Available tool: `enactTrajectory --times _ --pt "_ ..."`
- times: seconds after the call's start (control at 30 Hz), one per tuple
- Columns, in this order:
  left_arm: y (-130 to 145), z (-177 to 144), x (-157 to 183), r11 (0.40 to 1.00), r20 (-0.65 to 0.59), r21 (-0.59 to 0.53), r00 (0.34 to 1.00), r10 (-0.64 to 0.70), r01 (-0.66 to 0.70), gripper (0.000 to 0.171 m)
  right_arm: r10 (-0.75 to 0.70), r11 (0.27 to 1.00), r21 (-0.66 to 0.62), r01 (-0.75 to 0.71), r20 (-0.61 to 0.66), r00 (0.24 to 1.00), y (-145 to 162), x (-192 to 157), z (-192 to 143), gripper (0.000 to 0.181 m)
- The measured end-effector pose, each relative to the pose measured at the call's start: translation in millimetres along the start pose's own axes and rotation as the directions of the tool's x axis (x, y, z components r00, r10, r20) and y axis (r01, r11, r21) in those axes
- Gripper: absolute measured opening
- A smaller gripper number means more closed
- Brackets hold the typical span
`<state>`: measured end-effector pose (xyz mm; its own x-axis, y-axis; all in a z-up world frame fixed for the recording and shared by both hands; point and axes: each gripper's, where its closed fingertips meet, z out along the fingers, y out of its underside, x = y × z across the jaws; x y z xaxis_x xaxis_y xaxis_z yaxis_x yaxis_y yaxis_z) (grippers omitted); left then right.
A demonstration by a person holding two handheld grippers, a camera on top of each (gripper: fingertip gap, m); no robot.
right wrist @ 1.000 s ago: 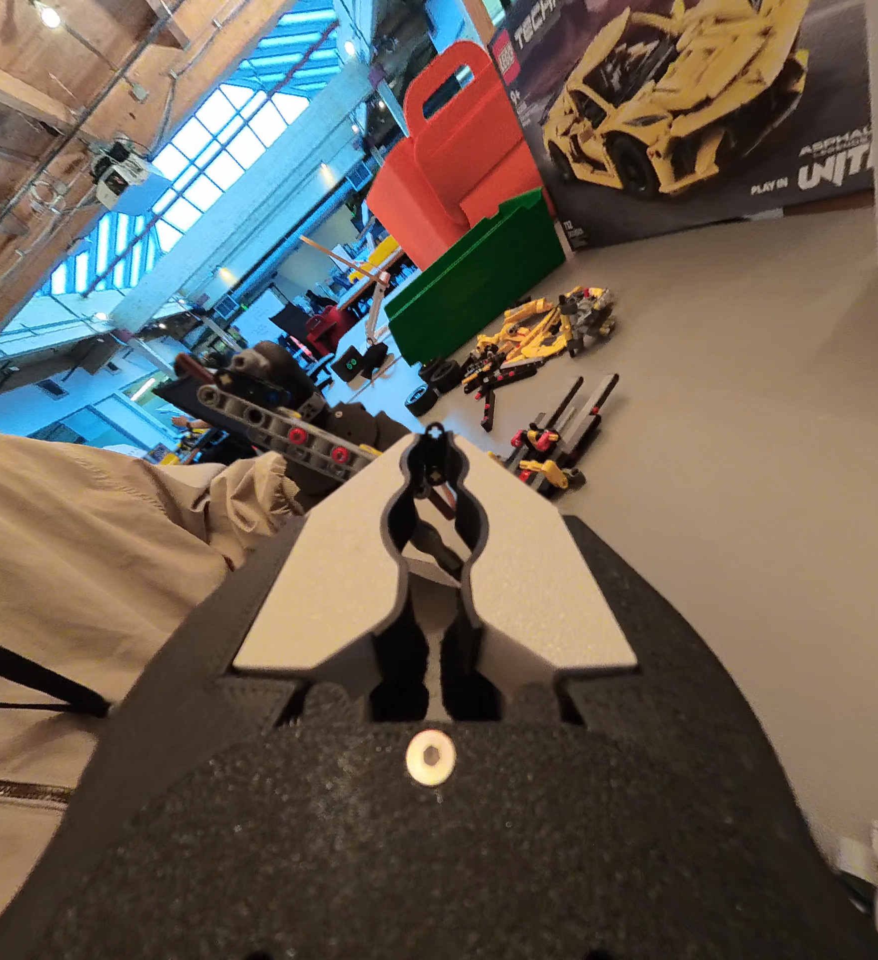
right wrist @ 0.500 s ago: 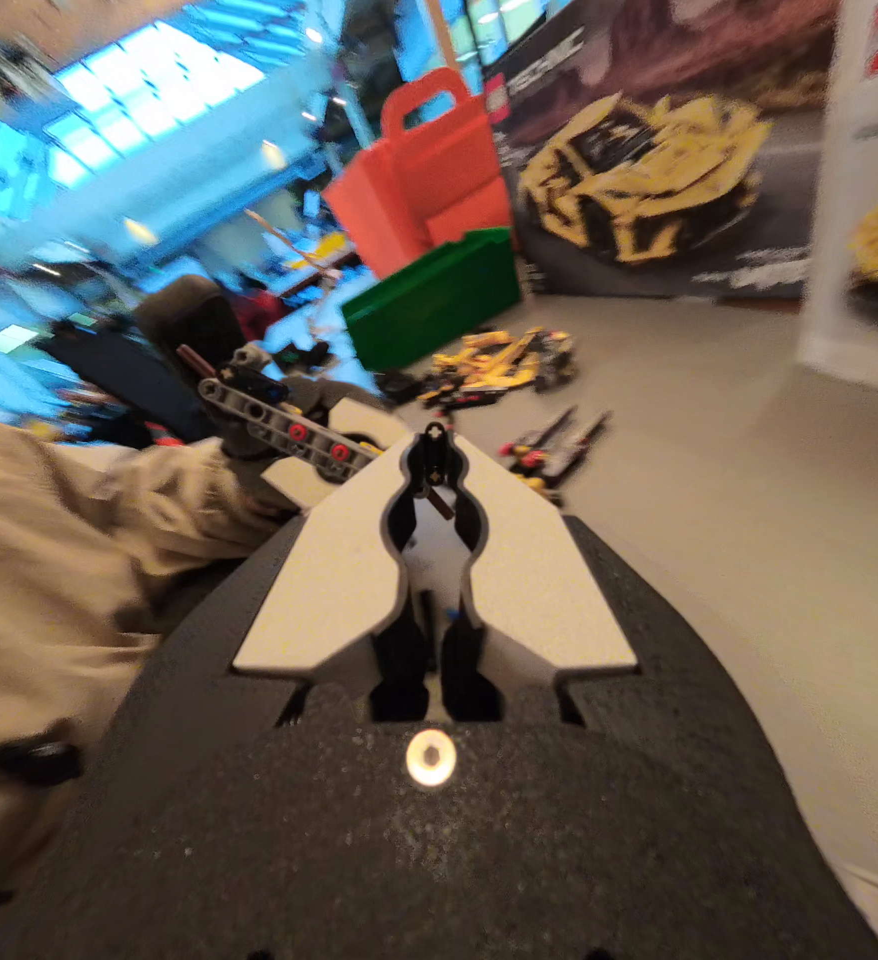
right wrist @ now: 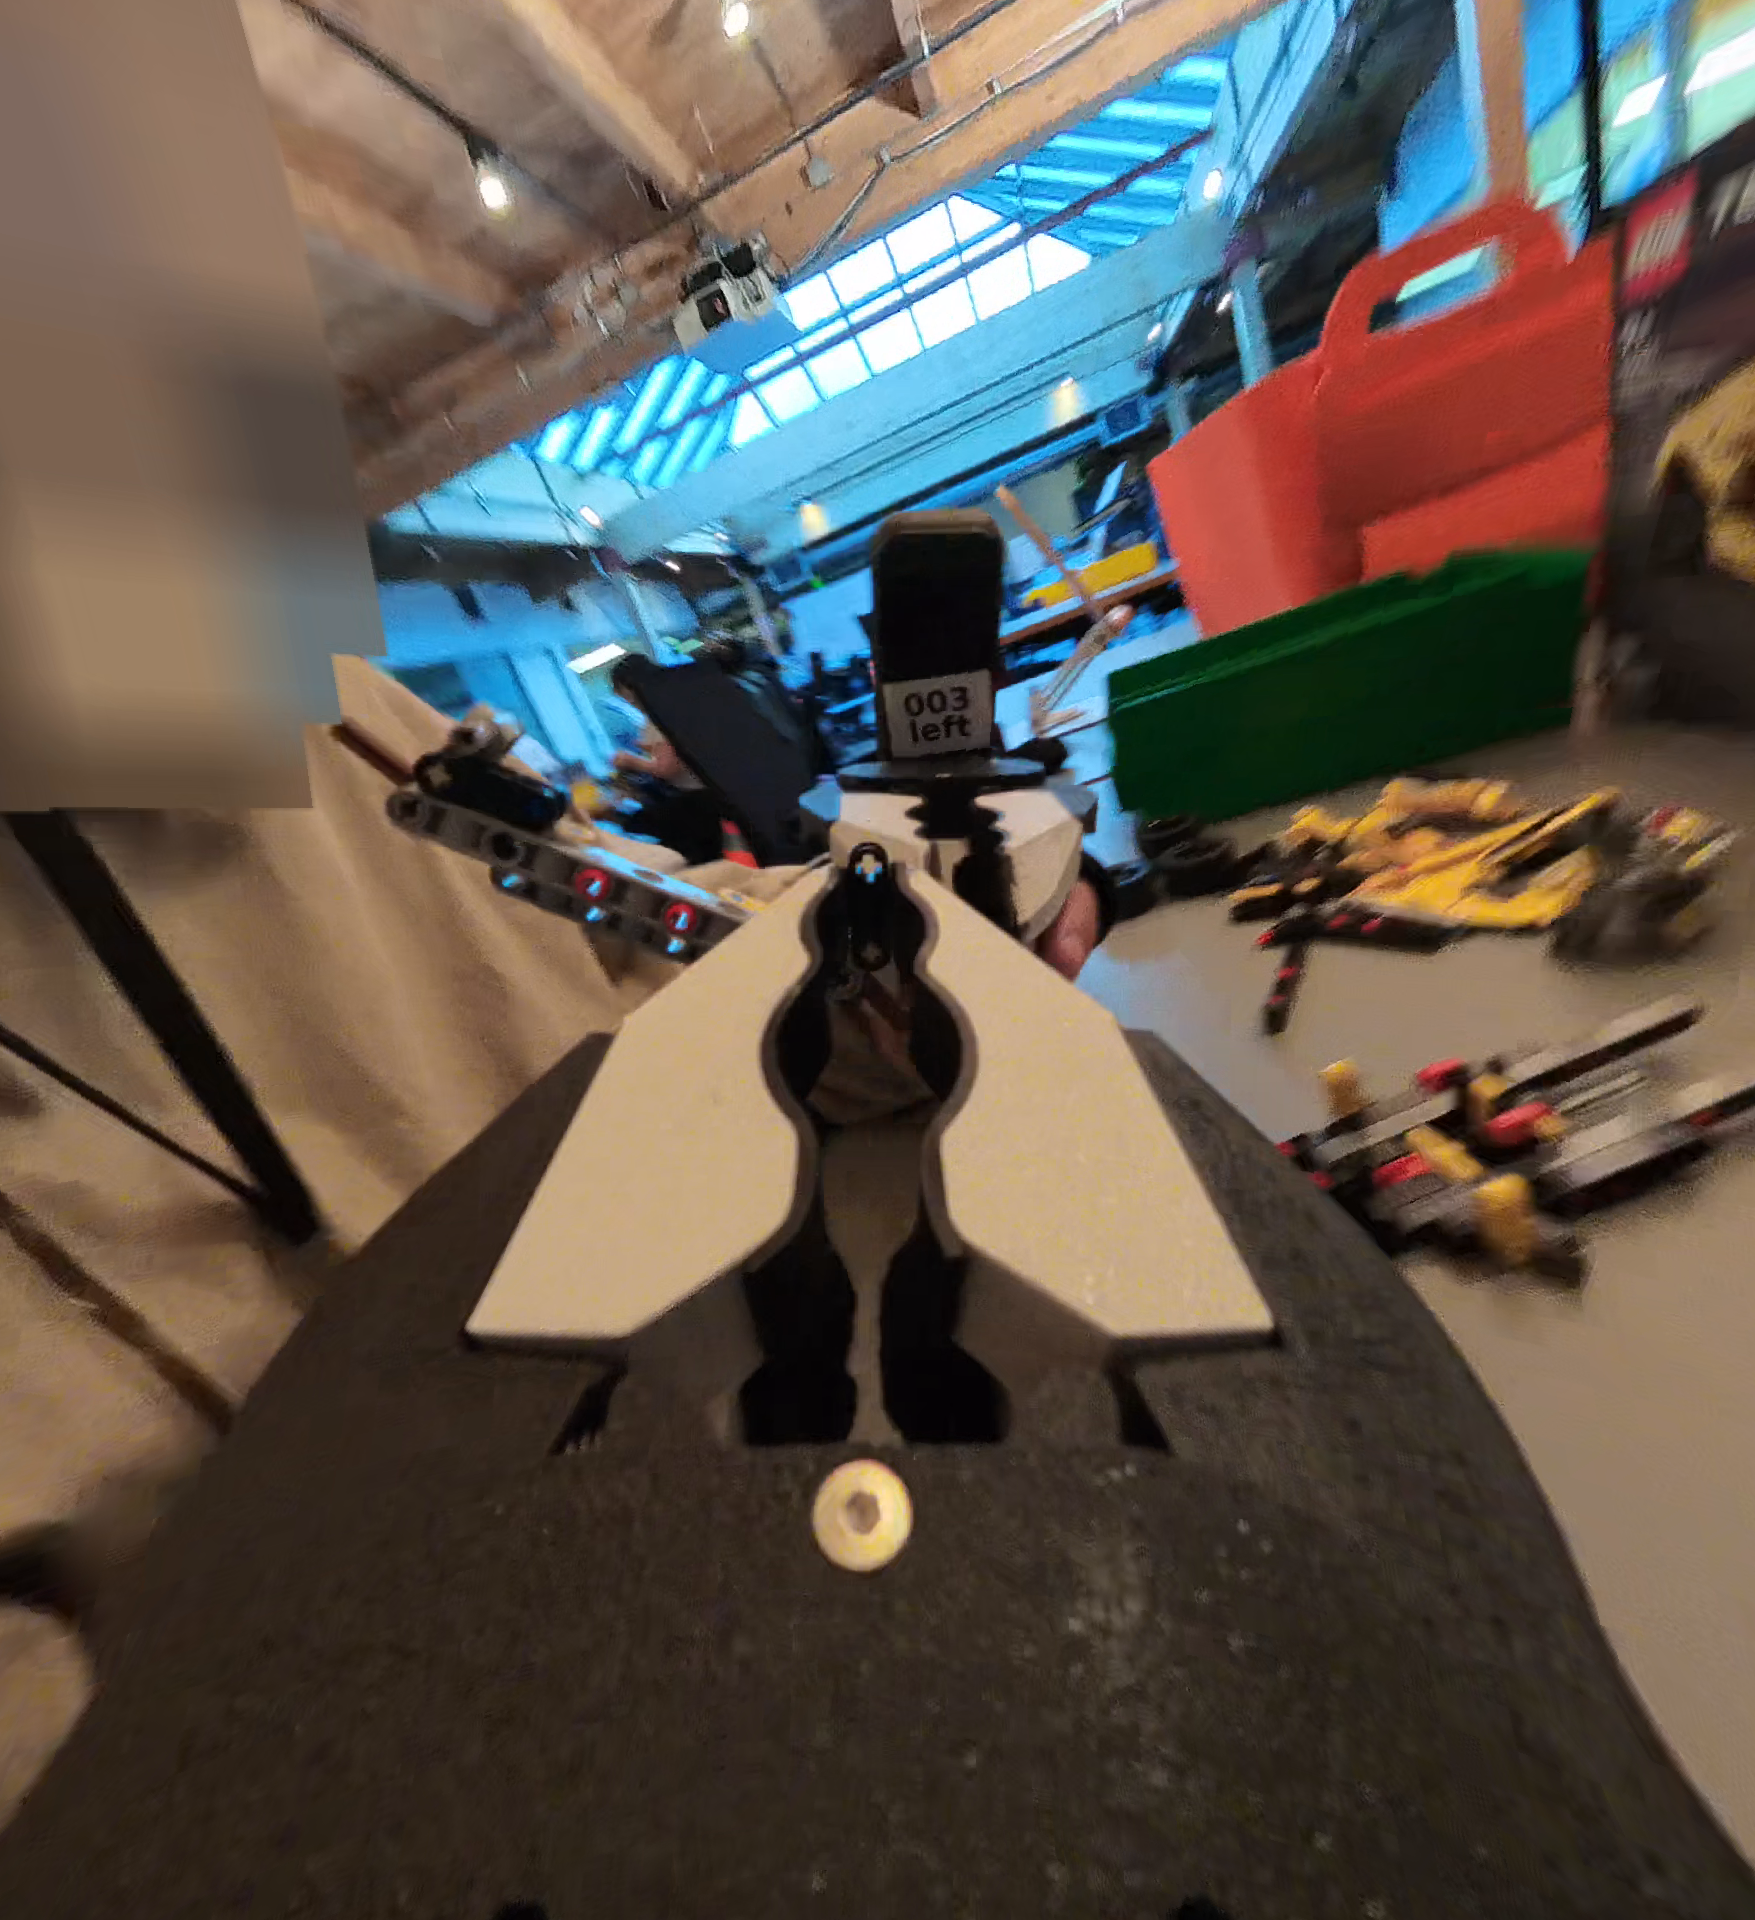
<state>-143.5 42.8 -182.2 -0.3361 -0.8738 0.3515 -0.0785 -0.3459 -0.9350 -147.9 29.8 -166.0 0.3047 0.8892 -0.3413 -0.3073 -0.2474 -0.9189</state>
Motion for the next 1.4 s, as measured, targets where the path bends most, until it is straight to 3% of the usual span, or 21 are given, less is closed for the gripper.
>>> enactTrajectory --times 0.07,0.2,0.33,0.5,0.63,0.9,1.13,1.4 --pt "-6 -6 4 0.992 -0.082 0.033 0.990 -0.115 0.118 0.011 -0.139 0.990 -0.011 0.138 -0.043 0.989 -1 -1 1 0.006" --pt "-16 -14 4 0.976 -0.138 0.075 0.971 -0.194 0.205 0.010 -0.213 0.977 -0.030 0.211 -0.113 0.970 -2 7 -4 0.006" --pt "-1 -4 16 0.965 -0.206 -0.012 0.944 -0.258 0.261 0.014 -0.241 0.970 -0.025 0.240 -0.103 0.965 -2 4 -2 0.006" --pt "1 -2 13 0.963 -0.197 -0.017 0.944 -0.266 0.269 0.014 -0.267 0.963 -0.060 0.263 -0.080 0.960 7 1 5 0.006" --pt "11 3 19 0.978 -0.180 -0.066 0.961 -0.209 0.200 0.013 -0.277 0.960 -0.070 0.272 -0.070 0.958 10 -1 8 0.006" --pt "19 3 13 0.973 -0.151 -0.101 0.963 -0.222 0.209 0.007 -0.224 0.966 -0.155 0.208 -0.096 0.970 18 6 1 0.013" --pt "16 2 18 0.967 -0.187 -0.098 0.950 -0.251 0.236 0.006 -0.302 0.938 -0.209 0.277 -0.096 0.949 26 5 2 0.011" --pt "21 0 16 0.948 -0.195 -0.130 0.930 -0.313 0.291 0.006 -0.474 0.870 -0.228 0.438 -0.138 0.869 24 6 4 0.012"
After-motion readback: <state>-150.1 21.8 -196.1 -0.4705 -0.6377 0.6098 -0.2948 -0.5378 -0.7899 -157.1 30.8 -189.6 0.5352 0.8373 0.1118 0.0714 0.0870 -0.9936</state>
